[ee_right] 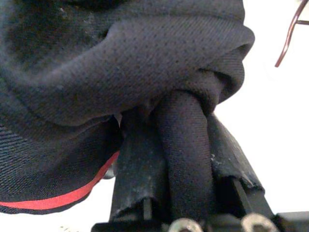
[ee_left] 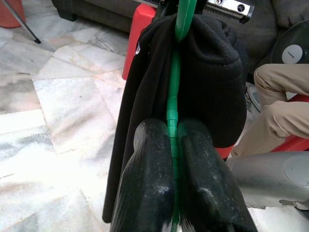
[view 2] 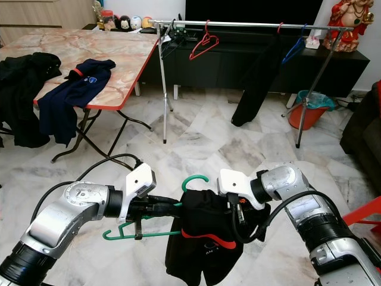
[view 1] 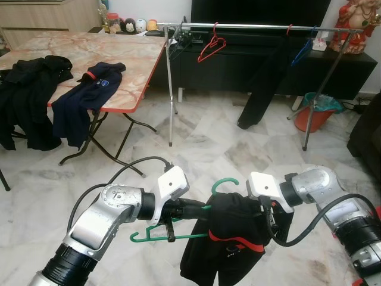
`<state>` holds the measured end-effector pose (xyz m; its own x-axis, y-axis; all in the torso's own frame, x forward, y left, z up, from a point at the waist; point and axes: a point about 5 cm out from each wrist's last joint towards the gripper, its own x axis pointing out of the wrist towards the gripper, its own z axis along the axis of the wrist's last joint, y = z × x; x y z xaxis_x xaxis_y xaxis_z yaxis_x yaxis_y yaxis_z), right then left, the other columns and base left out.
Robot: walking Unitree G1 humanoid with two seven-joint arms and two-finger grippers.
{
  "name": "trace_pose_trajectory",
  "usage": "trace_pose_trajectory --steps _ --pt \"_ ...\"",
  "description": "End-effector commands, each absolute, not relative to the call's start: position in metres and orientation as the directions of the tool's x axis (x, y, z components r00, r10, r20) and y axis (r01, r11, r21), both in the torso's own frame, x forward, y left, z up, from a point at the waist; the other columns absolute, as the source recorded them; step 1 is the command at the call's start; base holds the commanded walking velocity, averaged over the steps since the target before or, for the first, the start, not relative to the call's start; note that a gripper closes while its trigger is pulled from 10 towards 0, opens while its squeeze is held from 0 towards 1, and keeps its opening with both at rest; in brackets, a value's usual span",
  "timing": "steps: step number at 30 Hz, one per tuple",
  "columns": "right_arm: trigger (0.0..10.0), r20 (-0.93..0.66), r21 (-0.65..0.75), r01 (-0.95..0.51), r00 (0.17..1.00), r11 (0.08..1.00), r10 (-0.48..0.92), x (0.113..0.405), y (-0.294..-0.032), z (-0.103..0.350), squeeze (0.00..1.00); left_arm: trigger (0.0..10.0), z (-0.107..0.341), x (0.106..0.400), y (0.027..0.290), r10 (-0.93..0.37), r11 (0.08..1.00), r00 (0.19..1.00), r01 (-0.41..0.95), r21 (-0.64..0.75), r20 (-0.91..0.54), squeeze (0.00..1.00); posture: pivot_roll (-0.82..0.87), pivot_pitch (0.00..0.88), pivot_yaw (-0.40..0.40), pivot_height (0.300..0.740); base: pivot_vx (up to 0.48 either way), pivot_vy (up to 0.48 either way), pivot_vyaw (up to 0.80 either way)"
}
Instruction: Hang hanger
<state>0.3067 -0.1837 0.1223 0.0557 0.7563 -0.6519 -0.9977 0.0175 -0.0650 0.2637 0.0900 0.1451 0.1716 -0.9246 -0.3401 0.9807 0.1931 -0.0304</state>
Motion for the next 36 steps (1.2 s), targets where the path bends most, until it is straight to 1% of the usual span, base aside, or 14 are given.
trace_pose_trajectory --steps 1,2,3,17,26,29,32,34,36 --pt "0.0 -0.611 -0.077 -0.996 0.016 -0.039 0.791 0.305 -0.170 0.126 0.00 10.0 0.154 0.265 0.080 -0.940 0.154 0.149 0.988 0.009 -0.308 0.00 0.14 0.000 -0.034 0.740 0.000 0.000 0.00" --pt "0.0 -0.611 -0.077 -0.996 0.016 -0.040 0.791 0.305 -0.169 0.126 0.00 10.0 0.154 0.265 0.080 -0.940 0.153 0.148 0.988 0.008 -0.307 0.00 0.14 0.000 -0.034 0.740 0.000 0.000 0.00" --pt "0.0 -0.610 -0.077 -0.996 0.015 -0.041 0.792 0.305 -0.169 0.126 0.00 10.0 0.154 0.264 0.081 -0.942 0.152 0.141 0.988 -0.013 -0.304 1.00 0.14 0.000 -0.034 0.740 0.000 0.000 0.00" --pt "0.0 -0.641 -0.085 -0.996 0.038 -0.022 0.767 0.306 -0.173 0.123 0.00 10.0 0.153 0.265 0.092 -0.927 0.157 0.146 0.988 -0.003 -0.345 1.00 0.14 0.000 -0.035 0.740 0.000 0.000 0.00" --pt "0.0 -0.665 -0.087 -0.996 0.044 -0.019 0.745 0.306 -0.178 0.121 0.00 10.0 0.152 0.259 0.105 -0.902 0.074 0.070 0.997 0.007 -0.427 1.00 0.14 0.000 -0.036 0.740 0.000 0.000 0.00" --pt "0.0 -0.675 -0.091 -0.996 0.053 -0.012 0.736 0.306 -0.181 0.121 0.00 10.0 0.153 0.262 0.113 -0.891 0.087 0.085 0.996 0.016 -0.446 1.00 0.14 0.000 -0.036 0.740 0.000 0.000 0.00" --pt "0.0 -0.677 -0.099 -0.995 0.083 0.021 0.732 0.306 -0.186 0.119 0.00 10.0 0.155 0.265 0.120 -0.885 0.116 0.111 0.993 0.018 -0.452 1.00 0.15 0.000 -0.041 0.740 0.000 0.000 0.00" --pt "0.0 -0.675 -0.099 -0.995 0.087 0.026 0.733 0.306 -0.186 0.119 0.00 10.0 0.155 0.265 0.121 -0.884 0.117 0.113 0.993 0.018 -0.453 1.00 0.15 0.000 -0.041 0.740 0.000 0.000 0.00" --pt "0.0 -0.677 -0.103 -0.993 0.112 0.056 0.727 0.307 -0.192 0.118 0.00 10.0 0.156 0.267 0.128 -0.879 0.146 0.140 0.989 0.023 -0.455 1.00 0.15 0.000 -0.044 0.740 0.000 0.000 0.00"
